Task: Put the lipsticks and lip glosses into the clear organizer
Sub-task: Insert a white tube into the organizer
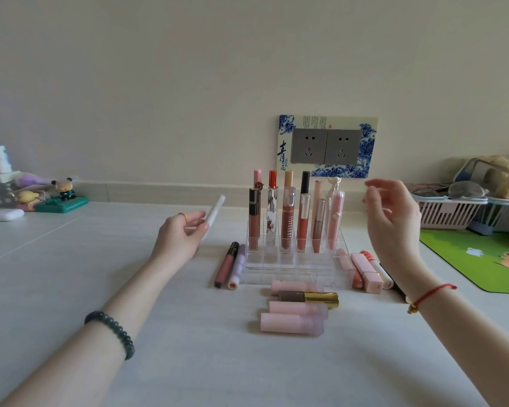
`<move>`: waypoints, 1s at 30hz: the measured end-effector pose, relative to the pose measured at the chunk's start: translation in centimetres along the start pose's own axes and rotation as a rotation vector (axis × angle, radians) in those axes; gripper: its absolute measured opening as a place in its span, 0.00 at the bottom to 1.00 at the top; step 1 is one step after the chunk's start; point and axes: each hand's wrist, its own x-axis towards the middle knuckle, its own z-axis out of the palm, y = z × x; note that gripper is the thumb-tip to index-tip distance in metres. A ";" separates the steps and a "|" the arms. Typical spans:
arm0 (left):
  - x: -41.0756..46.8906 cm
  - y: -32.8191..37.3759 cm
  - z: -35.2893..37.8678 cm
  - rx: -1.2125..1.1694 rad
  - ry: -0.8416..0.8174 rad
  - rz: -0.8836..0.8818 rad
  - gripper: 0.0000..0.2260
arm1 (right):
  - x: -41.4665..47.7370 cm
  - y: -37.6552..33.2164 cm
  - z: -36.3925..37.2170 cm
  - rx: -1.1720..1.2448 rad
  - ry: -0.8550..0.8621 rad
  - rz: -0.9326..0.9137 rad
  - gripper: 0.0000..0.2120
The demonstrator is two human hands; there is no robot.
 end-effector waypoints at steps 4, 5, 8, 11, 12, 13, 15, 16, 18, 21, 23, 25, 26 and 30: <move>-0.8 1.9 1.1 -0.438 -0.001 0.034 0.10 | -1.8 -1.6 1.6 0.034 -0.216 -0.069 0.06; -1.1 2.3 1.5 -0.508 -0.025 0.052 0.11 | -2.4 -1.9 2.1 0.035 -0.292 -0.078 0.06; -1.8 2.7 2.3 -0.596 -0.088 0.088 0.12 | -3.7 -2.5 3.8 0.025 -0.496 -0.055 0.08; -2.0 2.9 3.0 -0.642 -0.107 0.086 0.12 | -4.5 -2.8 5.3 0.035 -0.609 -0.025 0.11; -2.1 3.0 3.1 -0.648 -0.117 0.090 0.11 | -4.6 -2.9 5.7 0.047 -0.626 -0.017 0.12; -2.1 3.0 3.3 -0.648 -0.131 0.097 0.10 | -4.8 -3.0 6.0 0.059 -0.641 -0.008 0.13; -2.2 3.0 3.7 -0.628 -0.157 0.113 0.09 | -5.0 -3.0 6.4 0.092 -0.672 0.015 0.14; -2.2 3.1 3.9 -0.615 -0.163 0.120 0.09 | -5.1 -3.0 6.6 0.108 -0.684 0.028 0.15; -2.3 3.2 4.2 -0.597 -0.167 0.133 0.08 | -5.2 -2.9 6.8 0.120 -0.693 0.048 0.16; -2.2 3.3 4.6 -0.549 -0.168 0.148 0.07 | -5.4 -2.7 7.0 0.107 -0.681 0.061 0.19; -2.2 3.2 4.7 -0.524 -0.156 0.151 0.07 | -5.6 -2.6 7.1 0.098 -0.671 0.064 0.20; -2.2 3.1 4.7 -0.516 -0.143 0.143 0.07 | -5.7 -2.6 7.2 0.094 -0.668 0.065 0.21; -2.3 3.1 4.8 -0.518 -0.138 0.132 0.07 | -5.7 -2.6 7.2 0.090 -0.672 0.064 0.21; -2.5 3.1 5.1 -0.515 -0.131 0.079 0.05 | -5.9 -2.7 7.2 0.056 -0.663 0.070 0.20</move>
